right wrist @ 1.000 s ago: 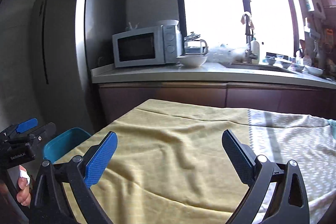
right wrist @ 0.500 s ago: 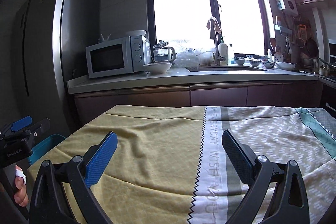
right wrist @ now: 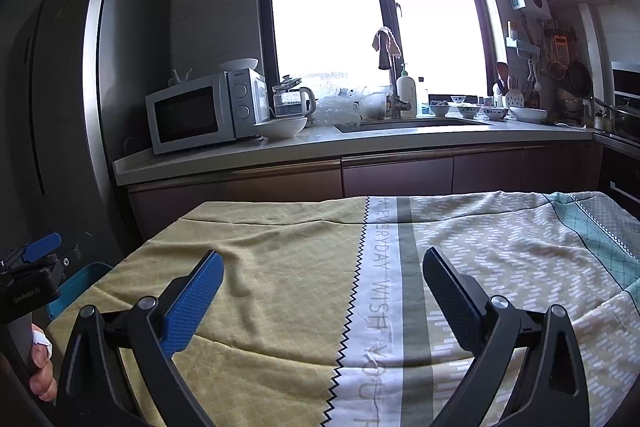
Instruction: Collect trash
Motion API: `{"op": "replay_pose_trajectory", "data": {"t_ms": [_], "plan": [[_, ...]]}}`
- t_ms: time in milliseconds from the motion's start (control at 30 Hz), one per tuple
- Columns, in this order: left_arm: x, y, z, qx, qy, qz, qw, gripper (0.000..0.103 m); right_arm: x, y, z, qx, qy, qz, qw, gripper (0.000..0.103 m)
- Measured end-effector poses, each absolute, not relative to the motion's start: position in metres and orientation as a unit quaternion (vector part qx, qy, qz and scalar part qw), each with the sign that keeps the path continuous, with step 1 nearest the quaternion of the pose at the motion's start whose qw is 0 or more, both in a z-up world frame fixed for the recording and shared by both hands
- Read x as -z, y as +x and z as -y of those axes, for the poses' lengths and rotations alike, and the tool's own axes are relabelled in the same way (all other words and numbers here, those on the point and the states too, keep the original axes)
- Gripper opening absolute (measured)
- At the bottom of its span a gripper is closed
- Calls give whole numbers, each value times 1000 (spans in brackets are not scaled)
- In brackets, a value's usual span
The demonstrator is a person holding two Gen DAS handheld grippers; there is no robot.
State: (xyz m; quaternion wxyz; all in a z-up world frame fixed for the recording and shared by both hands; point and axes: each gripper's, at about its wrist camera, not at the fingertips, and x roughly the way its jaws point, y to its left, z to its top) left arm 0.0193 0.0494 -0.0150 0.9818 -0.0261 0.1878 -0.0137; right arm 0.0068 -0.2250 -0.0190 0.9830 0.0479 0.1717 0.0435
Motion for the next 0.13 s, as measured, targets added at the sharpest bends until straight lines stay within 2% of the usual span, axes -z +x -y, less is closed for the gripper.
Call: {"op": "replay_pose_trajectory", "data": {"t_ms": [133], "plan": [[25,53,-38,33,-20,-240,970,98,19,21,239,-29,53,-201,978,97]]}}
